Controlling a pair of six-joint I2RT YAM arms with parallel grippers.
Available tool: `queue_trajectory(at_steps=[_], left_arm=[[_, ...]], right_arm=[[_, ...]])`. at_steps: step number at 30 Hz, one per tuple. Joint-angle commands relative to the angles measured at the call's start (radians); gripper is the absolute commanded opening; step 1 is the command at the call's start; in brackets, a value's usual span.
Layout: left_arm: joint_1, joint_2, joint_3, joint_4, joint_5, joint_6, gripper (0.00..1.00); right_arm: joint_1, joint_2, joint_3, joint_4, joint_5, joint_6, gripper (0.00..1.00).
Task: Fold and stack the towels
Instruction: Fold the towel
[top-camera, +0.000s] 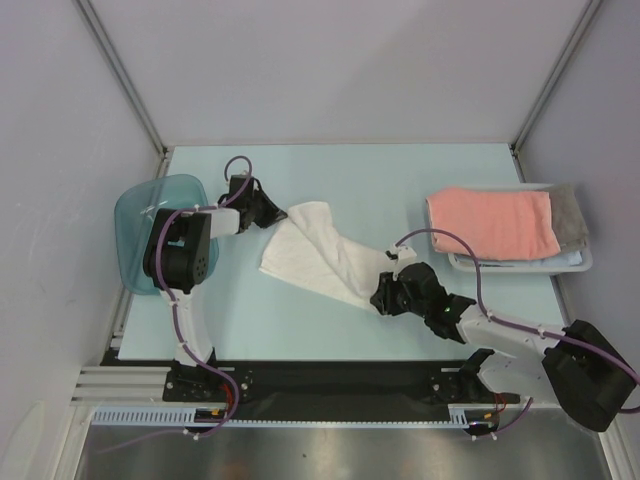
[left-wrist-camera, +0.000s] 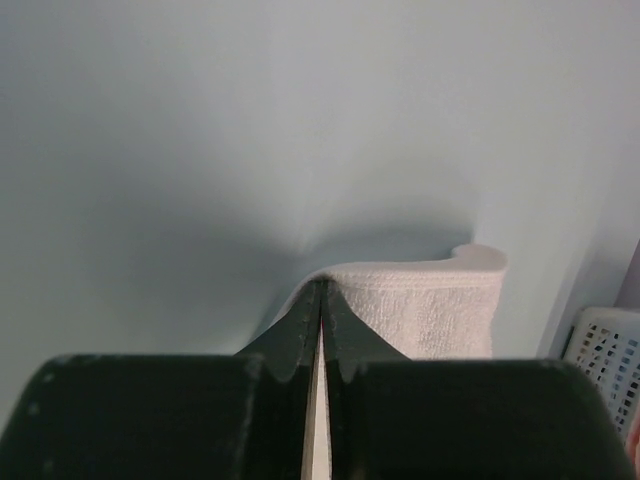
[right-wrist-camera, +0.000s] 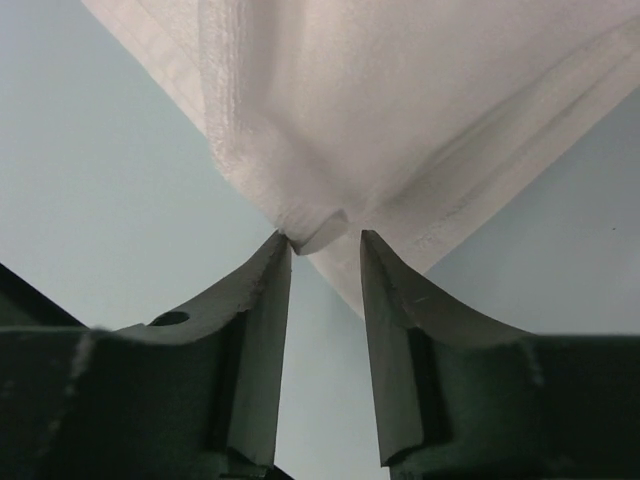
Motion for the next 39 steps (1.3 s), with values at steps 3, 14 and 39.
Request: queue_trajectory(at_steps=[3, 14, 39], left_arm=[[0.02, -0.01, 0.012, -0.023, -0.043, 0.043, 0.1], [0.02, -0.119, 0.047, -0.071, -0.025, 0.086, 0.28], [0.012, -0.516, -0.199, -0.083, -0.015, 0.113, 0.31]], right_arm=[[0.005, -0.079, 0.066, -0.088, 0.065, 0.017, 0.4], [-0.118, 0.25, 0.501, -0.094, 0.004, -0.012, 0.38], [-0.293, 1.148, 1.193, 0.146, -0.38, 0.186, 0.45]])
